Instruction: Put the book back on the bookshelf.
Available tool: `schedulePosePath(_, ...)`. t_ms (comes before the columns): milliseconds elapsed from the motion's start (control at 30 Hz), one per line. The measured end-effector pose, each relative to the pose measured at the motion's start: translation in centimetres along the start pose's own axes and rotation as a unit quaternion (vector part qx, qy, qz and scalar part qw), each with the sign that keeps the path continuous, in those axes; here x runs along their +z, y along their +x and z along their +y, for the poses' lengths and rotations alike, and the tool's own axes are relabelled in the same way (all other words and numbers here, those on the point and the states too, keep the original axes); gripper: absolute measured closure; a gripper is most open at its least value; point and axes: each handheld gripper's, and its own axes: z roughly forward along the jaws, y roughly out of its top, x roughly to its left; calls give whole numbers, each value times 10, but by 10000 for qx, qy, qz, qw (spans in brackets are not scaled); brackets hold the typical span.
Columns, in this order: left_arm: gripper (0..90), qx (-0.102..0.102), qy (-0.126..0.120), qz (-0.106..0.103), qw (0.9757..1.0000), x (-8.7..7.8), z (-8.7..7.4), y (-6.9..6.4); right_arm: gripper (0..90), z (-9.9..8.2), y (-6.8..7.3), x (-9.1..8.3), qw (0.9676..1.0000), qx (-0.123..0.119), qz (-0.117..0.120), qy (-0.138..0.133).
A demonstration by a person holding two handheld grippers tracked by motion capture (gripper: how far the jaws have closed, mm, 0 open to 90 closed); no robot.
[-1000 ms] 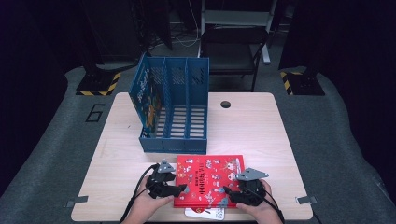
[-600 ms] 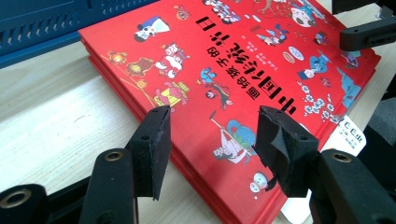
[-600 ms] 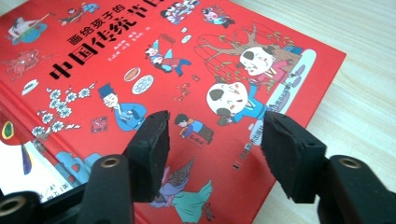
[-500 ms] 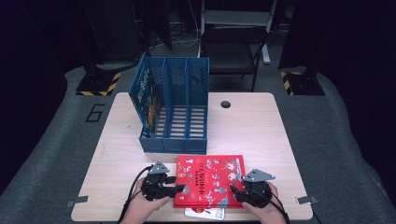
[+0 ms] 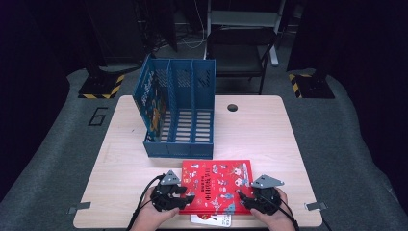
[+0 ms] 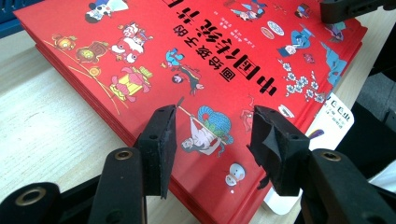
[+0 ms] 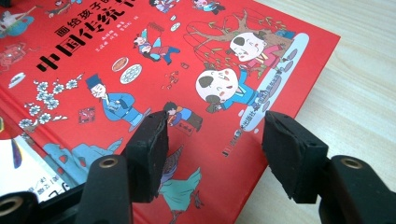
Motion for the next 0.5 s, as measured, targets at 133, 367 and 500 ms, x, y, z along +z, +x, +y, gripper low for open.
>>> schedulePosePath(133,464,-38,-51,38,10000,2,0,-2,404,0,-1,-3,10000,10,25,31)
schedulePosePath(367,437,-12,-25,-47,10000,2,0,-3,411,-1,-1,-9,9999,90,57,57)
schedulePosePath(500,384,23,-12,-45,10000,4,1,-6,414,-3,-3,-13,9999,140,32,23)
